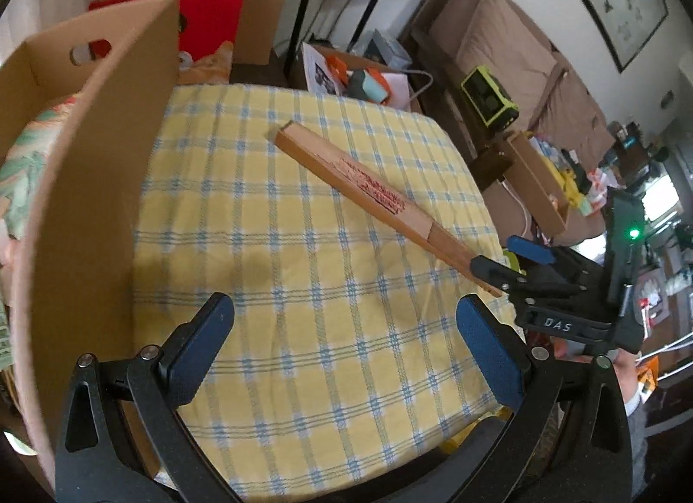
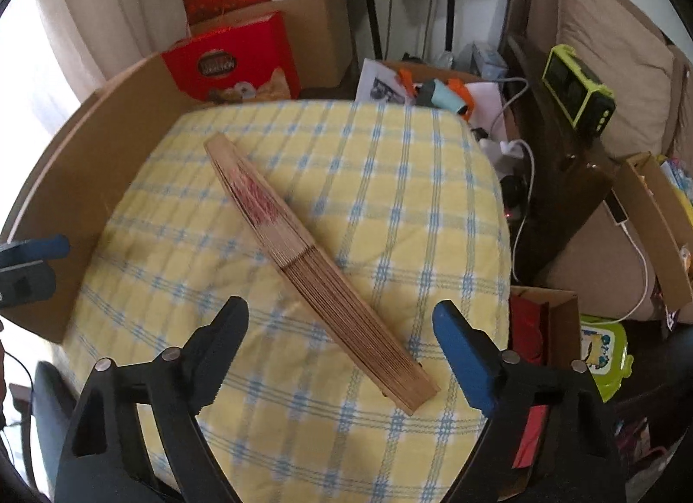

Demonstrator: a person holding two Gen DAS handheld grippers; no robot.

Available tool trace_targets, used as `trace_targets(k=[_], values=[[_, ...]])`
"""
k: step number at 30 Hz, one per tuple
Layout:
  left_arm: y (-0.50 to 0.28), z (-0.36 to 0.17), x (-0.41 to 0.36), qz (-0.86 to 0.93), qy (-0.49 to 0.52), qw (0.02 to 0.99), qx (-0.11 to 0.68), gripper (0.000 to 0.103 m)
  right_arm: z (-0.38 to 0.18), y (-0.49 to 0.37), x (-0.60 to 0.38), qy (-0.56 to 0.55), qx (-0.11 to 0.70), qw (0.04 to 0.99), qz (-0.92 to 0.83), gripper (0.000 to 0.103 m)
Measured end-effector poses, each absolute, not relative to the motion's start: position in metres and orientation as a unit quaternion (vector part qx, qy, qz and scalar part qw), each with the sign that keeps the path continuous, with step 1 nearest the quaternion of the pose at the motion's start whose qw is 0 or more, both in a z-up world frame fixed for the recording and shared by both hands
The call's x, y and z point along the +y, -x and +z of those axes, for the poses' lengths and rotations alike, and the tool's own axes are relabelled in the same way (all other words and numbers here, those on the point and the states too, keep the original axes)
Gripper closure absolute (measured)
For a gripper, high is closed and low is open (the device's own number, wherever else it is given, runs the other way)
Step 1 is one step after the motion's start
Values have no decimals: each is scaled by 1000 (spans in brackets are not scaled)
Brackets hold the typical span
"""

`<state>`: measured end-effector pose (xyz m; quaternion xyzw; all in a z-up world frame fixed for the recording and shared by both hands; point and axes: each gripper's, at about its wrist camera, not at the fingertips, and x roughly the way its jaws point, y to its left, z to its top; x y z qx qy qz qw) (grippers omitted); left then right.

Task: Organize objects
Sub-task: 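Close the right tool on the folding fan while the left tool grips its other end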

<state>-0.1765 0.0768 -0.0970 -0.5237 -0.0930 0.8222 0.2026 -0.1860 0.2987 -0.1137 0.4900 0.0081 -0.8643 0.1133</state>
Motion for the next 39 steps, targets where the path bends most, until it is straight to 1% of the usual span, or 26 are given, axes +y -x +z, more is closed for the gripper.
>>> trace_targets(k=[2,4,6,8,9,12,13,15,19,23,30,32,33,34,37,39], values=[[178,-103,81,819,529,205,-93,0,-121,187,298,-496,19,115,-860,19],[179,-106,83,815,533,207,-96,0,-128,188,297,-501,27,116,-857,26],[180,-110,84,812,536,209,-100,0,-133,188,297,-507,31,114,-854,28],[180,-113,85,809,538,210,-104,0,-139,187,295,-513,39,111,-850,32],[181,-115,86,807,540,211,-108,0,-141,187,293,-515,45,109,-849,36],[183,-120,87,798,547,218,-125,0,-142,184,287,-510,71,104,-851,41],[183,-122,88,795,549,221,-130,0,-142,184,287,-511,71,105,-850,48],[184,-126,91,789,553,230,-138,0,-140,184,285,-514,71,109,-847,57],[185,-132,96,775,558,248,-162,2,-139,181,280,-515,71,117,-846,60],[186,-139,97,760,563,260,-194,3,-137,177,273,-520,23,146,-841,65],[194,-160,95,721,575,274,-273,12,-134,168,252,-535,-74,219,-812,73],[196,-167,95,711,576,276,-294,13,-134,166,248,-538,-86,230,-806,74],[197,-170,95,707,577,278,-301,16,-135,165,245,-540,-88,234,-804,74],[197,-173,95,701,577,280,-310,24,-136,164,241,-542,-86,237,-802,74],[201,-179,98,690,579,281,-331,37,-140,160,234,-544,-84,242,-799,74],[203,-182,102,687,579,280,-339,41,-140,158,232,-542,-90,245,-799,74]])
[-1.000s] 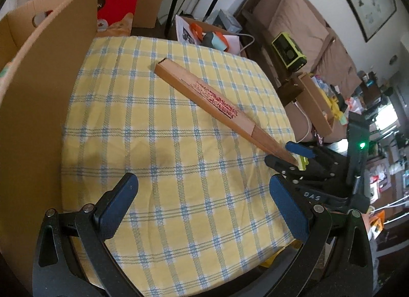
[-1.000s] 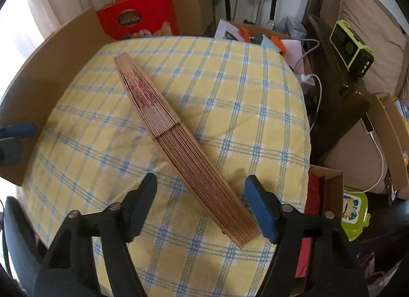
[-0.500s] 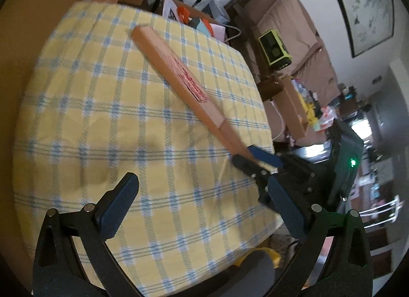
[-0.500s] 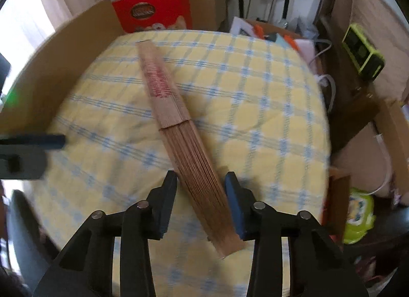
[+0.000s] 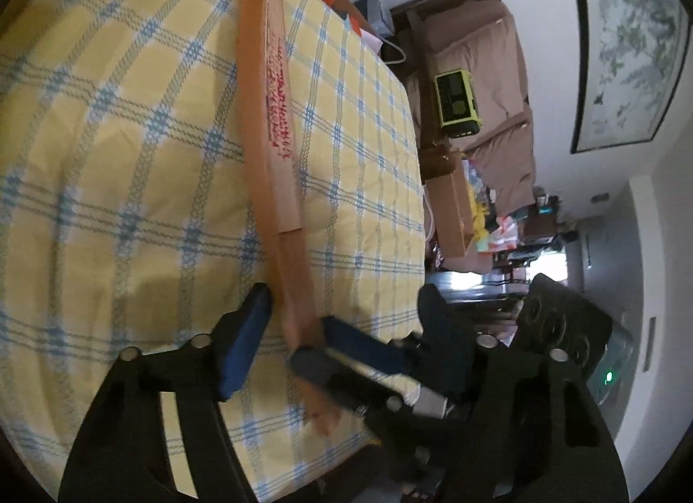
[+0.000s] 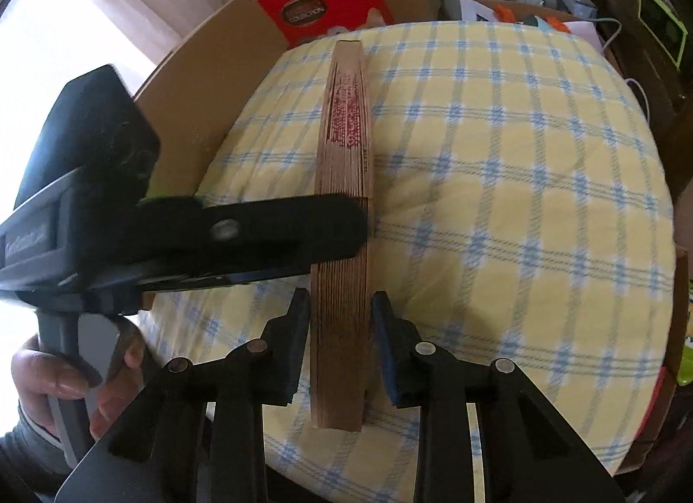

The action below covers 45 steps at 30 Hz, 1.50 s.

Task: Organize objects
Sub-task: 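Close the right tool on the folding fan while the left tool grips its other end, then lift the folding fan with both tools and carry it over the box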

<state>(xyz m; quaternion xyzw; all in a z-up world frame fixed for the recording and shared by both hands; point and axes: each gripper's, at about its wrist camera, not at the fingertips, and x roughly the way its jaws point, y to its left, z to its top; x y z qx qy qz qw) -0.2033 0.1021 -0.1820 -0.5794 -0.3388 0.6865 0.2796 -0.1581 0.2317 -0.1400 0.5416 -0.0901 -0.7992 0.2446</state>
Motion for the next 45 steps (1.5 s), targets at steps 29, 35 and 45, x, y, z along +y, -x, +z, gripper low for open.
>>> trace_targets(k=[29,35,45], values=[[189,-104,65,746,495,297,-332,93,-52,147,183,-479,-12,238,-845,72],[187,-74,32,766,478,286,-321,92,-29,150,150,-470,-5,258,-844,72],[181,-38,-34,795,462,256,-299,91,-7,158,84,-469,-22,300,-831,72]])
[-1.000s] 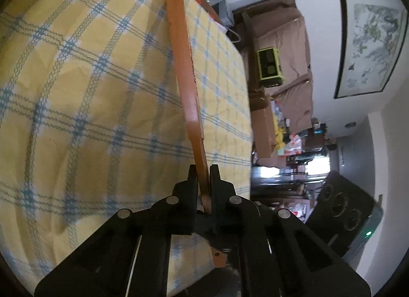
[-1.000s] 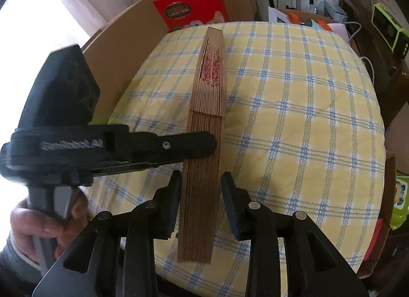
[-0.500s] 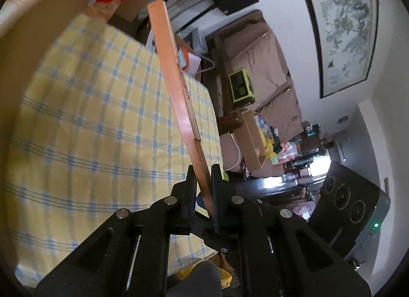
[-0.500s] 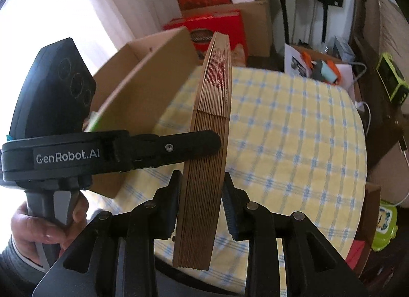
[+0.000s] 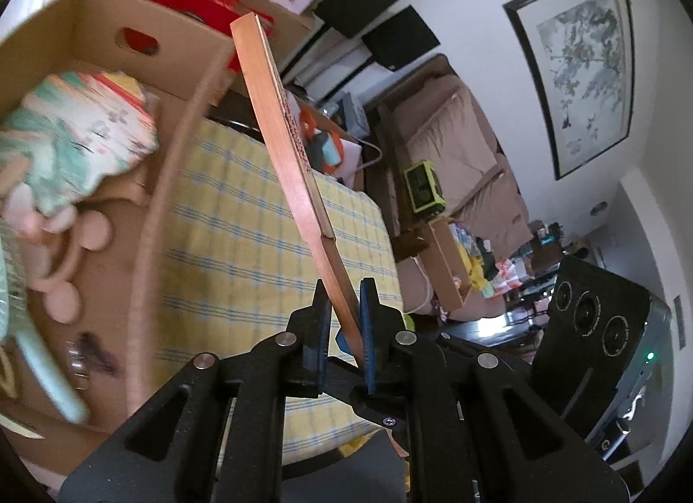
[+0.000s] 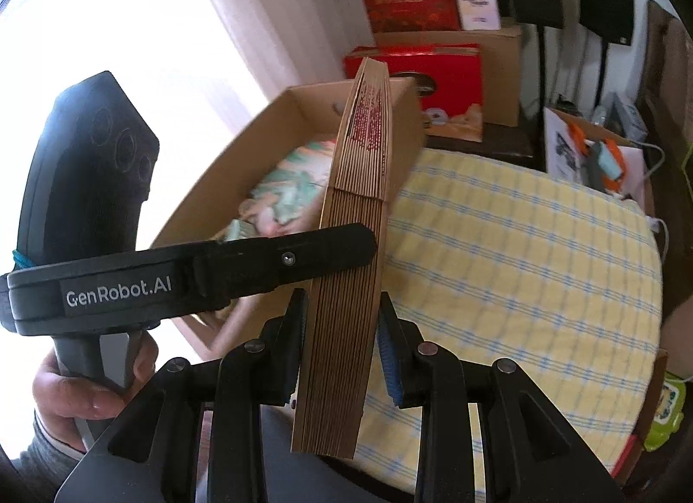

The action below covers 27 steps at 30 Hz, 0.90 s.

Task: Organize objects
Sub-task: 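Lift the folding fan with both tools and carry it over the box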

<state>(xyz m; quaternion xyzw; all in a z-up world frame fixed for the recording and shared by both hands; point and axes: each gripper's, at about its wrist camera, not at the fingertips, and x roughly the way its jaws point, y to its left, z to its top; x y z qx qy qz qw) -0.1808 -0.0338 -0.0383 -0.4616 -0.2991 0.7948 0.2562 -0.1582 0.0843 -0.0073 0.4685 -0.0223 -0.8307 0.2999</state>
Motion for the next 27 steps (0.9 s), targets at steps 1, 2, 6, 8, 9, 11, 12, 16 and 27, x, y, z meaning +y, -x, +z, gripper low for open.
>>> trace_targets(k=[1,2,6,8,9,11,12,16,27], values=[[181,-37,-40,796,462,252,-298,90,-8,159,79,-470,-25,303,-829,72],[182,-36,-49,797,464,247,-297,90,-8,160,73,-471,-28,306,-827,72],[182,-37,-74,797,468,232,-303,90,-14,167,49,-482,-45,319,-815,72],[184,-41,-85,796,471,224,-306,90,-18,169,38,-488,-50,319,-811,72],[185,-44,-87,796,473,221,-306,90,-20,170,31,-491,-52,318,-809,72],[187,-49,-95,794,478,214,-307,90,-23,171,23,-493,-50,315,-809,71],[188,-51,-97,793,481,213,-306,90,-26,170,18,-494,-50,313,-810,69],[194,-58,-106,791,495,205,-293,88,-32,169,2,-494,-50,302,-814,65],[204,-76,-122,785,510,202,-287,86,-35,167,-16,-496,-21,307,-812,55]])
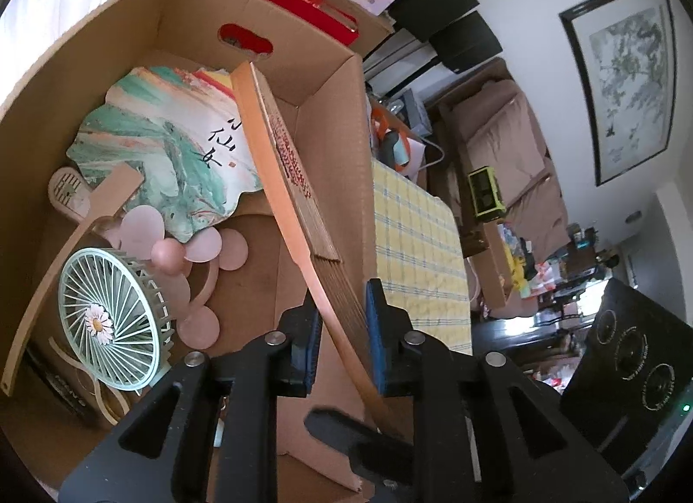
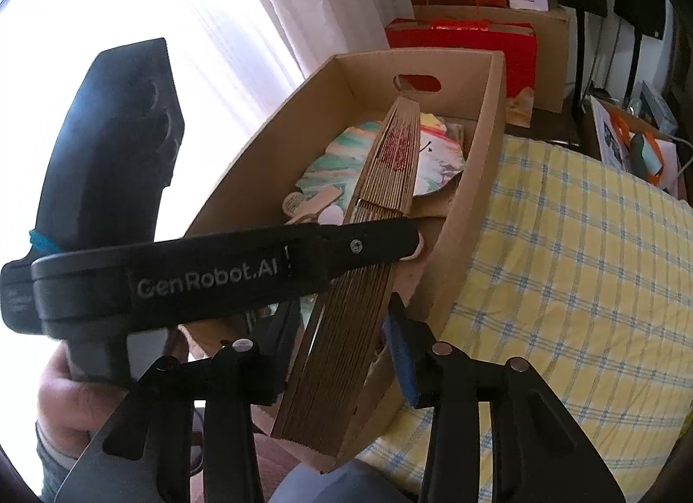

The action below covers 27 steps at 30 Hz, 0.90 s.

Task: Organize objects
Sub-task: 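Lift the folding fan with both tools and carry it over the box, then lower the folding fan into the box and open both tools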

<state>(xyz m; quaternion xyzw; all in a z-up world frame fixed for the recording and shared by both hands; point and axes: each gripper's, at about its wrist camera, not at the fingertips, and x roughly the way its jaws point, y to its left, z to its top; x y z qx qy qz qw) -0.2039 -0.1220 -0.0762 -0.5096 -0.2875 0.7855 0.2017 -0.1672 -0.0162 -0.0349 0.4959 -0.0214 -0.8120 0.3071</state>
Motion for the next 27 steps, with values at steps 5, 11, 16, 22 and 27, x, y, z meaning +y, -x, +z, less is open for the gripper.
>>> trace_targets(k=[5,11,16,22,27], values=[[206,-86,-126,789,523,183,-267,85,-27,156,-16,-485,14,305,-819,43],[206,-85,-111,810,533,158,-188,85,-20,154,1,-478,19,292,-828,43],[208,-85,-97,830,534,127,-102,85,-16,155,15,-477,14,283,-832,42],[198,-81,-97,831,531,128,-103,59,-17,154,26,-474,9,274,-837,41],[184,-62,-106,844,508,119,-121,43,-15,151,34,-464,20,257,-847,36]])
